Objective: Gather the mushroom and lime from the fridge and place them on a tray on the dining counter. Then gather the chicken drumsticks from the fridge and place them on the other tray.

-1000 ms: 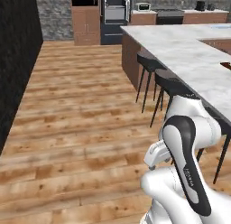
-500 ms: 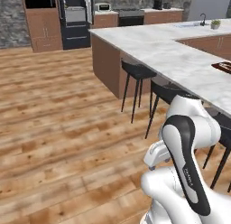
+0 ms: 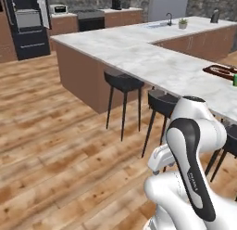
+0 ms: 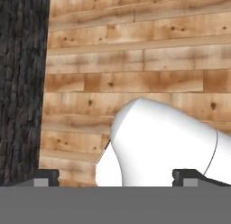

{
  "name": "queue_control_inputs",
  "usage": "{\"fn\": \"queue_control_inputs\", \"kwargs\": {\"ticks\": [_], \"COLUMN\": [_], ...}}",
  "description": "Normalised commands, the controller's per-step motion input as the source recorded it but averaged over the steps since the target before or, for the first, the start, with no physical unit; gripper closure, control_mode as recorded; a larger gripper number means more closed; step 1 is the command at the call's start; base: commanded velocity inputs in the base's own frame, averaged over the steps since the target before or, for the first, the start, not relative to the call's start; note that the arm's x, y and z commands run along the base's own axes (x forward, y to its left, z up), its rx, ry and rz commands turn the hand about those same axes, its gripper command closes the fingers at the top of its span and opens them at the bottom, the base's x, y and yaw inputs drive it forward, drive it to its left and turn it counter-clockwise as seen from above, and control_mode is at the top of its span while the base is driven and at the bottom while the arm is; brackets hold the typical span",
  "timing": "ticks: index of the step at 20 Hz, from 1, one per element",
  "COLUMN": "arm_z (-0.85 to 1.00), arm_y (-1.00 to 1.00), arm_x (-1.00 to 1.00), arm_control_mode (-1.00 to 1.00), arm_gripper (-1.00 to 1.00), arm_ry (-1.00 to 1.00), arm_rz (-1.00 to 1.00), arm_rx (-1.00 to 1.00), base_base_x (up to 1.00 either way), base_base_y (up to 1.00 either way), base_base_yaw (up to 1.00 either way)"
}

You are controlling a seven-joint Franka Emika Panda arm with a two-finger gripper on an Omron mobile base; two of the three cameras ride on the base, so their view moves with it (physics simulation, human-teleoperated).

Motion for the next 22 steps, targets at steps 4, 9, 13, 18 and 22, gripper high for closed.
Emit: {"fn": "queue_control_inputs", "kwargs": {"ticks": [4, 9, 13, 18, 22], "arm_z": [0.00, 0.00, 0.00, 0.00, 0.00], "arm_y": [0.00, 0.00, 0.00, 0.00, 0.00], "arm_x": [0.00, 0.00, 0.00, 0.00, 0.00], "arm_control_mode": [1.00, 1.00, 1.00, 1.00, 1.00], "arm_gripper": [-1.00, -1.00, -1.00, -1.00, -1.00], "arm_ry": [0.00, 0.00, 0.00, 0.00, 0.00], "arm_rz": [0.00, 0.00, 0.00, 0.00, 0.00], "arm_rx": [0.00, 0.00, 0.00, 0.00, 0.00], "base_base_x": [1.00, 1.00, 1.00, 1.00, 1.00], "base_base_y": [0.82, 0.88, 0.99, 1.00, 1.00], "base_base_yaw": [-0.38, -0.35, -0.30, -0.24, -0.21]}}
